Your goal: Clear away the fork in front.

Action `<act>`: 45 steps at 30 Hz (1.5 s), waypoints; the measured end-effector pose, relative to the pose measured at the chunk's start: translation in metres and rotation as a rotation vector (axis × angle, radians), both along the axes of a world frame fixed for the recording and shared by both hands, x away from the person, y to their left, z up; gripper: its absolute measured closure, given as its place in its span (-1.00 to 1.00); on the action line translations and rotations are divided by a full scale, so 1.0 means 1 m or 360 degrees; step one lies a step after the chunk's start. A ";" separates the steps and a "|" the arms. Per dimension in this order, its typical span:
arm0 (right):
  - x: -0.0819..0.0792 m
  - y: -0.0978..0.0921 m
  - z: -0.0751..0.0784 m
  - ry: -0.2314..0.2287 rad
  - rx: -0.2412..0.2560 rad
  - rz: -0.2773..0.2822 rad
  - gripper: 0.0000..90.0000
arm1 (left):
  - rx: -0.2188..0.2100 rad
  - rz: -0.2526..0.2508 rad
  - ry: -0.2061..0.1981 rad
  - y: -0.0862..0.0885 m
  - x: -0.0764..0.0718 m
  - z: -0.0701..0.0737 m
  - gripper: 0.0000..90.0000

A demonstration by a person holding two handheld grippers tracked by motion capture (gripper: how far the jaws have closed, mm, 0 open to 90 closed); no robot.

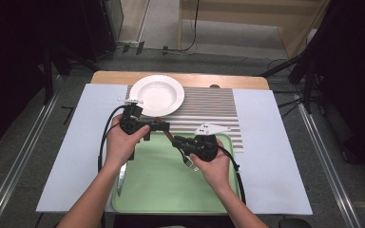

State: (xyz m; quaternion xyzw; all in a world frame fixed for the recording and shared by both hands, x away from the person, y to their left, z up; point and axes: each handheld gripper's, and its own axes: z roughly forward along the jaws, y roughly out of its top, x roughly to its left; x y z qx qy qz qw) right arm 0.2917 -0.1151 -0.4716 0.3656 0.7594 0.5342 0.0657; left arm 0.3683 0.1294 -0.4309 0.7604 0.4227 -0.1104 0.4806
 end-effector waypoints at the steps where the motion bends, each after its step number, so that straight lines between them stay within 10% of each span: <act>1: 0.000 0.000 0.000 0.0002 0.0001 0.0003 0.71 | -0.0007 -0.0008 0.0002 0.000 0.000 0.000 0.47; 27: 0.003 0.006 -0.005 0.0057 0.0044 0.0044 0.69 | -0.0196 -0.0059 0.0137 0.006 0.004 -0.002 0.69; 29: 0.003 0.006 -0.003 0.0027 0.0063 0.0046 0.46 | -0.0232 -0.0079 0.0154 0.007 0.004 -0.001 0.70; 33: 0.004 0.007 0.000 0.0013 0.0048 0.0049 0.13 | -0.0202 -0.0084 0.0127 0.006 0.002 0.003 0.71; 45: 0.005 0.001 0.001 0.0090 0.0016 0.0145 0.09 | -0.0170 -0.0095 0.0124 0.007 0.000 0.005 0.72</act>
